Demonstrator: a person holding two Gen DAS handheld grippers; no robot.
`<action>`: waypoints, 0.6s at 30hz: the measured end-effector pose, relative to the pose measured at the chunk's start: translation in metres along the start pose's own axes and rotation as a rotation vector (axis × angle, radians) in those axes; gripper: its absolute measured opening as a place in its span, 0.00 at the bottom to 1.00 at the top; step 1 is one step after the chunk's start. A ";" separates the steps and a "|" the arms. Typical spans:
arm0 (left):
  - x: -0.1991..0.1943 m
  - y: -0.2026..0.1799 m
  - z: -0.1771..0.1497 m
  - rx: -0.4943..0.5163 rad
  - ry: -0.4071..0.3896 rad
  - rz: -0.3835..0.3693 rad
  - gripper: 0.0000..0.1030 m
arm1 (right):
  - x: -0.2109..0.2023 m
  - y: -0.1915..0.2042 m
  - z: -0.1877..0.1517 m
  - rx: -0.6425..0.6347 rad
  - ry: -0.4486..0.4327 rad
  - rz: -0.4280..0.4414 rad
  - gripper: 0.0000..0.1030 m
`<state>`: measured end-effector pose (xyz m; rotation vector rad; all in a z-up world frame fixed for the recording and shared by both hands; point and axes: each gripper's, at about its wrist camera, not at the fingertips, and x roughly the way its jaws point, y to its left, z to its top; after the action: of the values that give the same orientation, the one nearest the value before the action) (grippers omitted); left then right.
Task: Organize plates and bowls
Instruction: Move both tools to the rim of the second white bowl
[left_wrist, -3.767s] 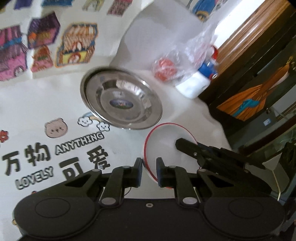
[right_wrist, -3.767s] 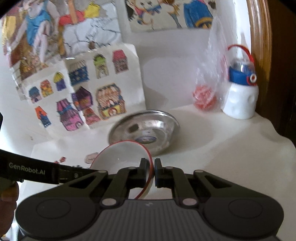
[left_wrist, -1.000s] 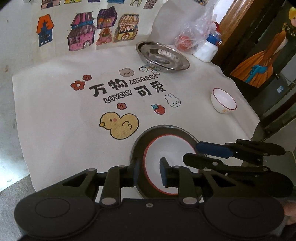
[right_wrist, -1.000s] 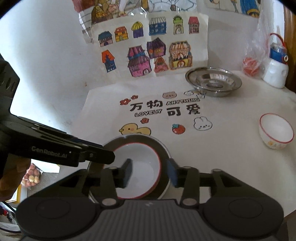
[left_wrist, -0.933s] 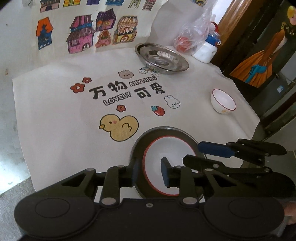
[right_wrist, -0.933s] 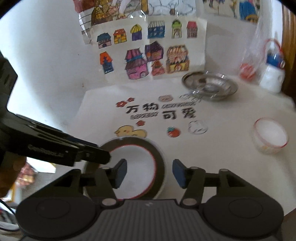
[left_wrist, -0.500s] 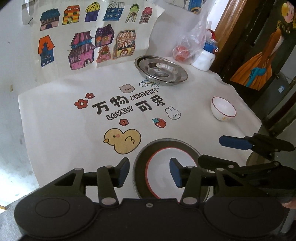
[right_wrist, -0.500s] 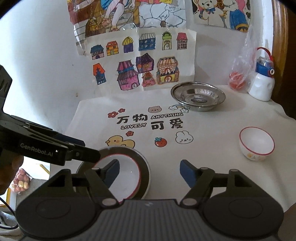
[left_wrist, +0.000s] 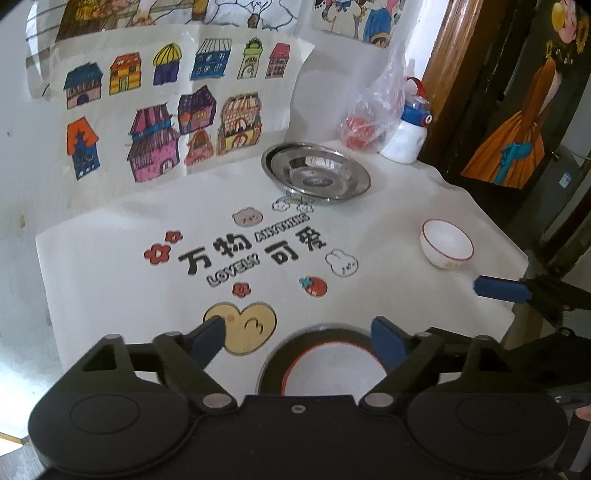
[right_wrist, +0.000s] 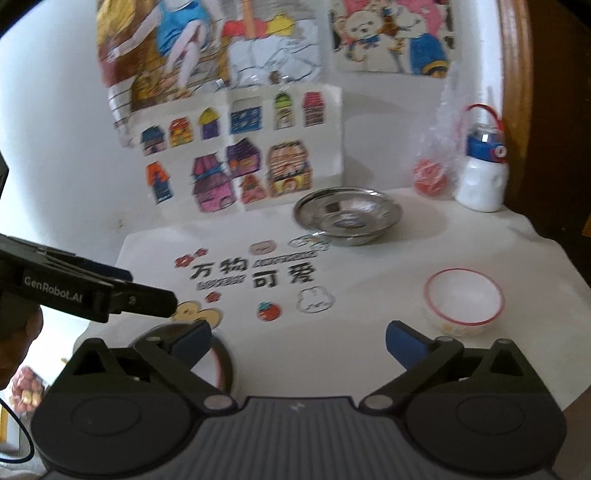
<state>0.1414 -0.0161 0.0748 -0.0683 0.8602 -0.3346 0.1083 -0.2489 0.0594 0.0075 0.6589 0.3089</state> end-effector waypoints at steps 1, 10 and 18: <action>0.002 -0.002 0.002 0.003 -0.003 0.006 0.86 | 0.000 -0.006 0.000 0.011 -0.008 -0.007 1.00; 0.031 -0.025 0.022 0.006 0.013 0.055 0.93 | -0.008 -0.070 -0.007 0.109 -0.134 -0.072 1.00; 0.066 -0.068 0.043 0.099 0.044 0.072 0.99 | 0.009 -0.133 -0.023 0.222 -0.167 -0.182 1.00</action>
<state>0.1959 -0.1041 0.0682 0.0616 0.8858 -0.3113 0.1384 -0.3756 0.0214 0.1828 0.5209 0.0578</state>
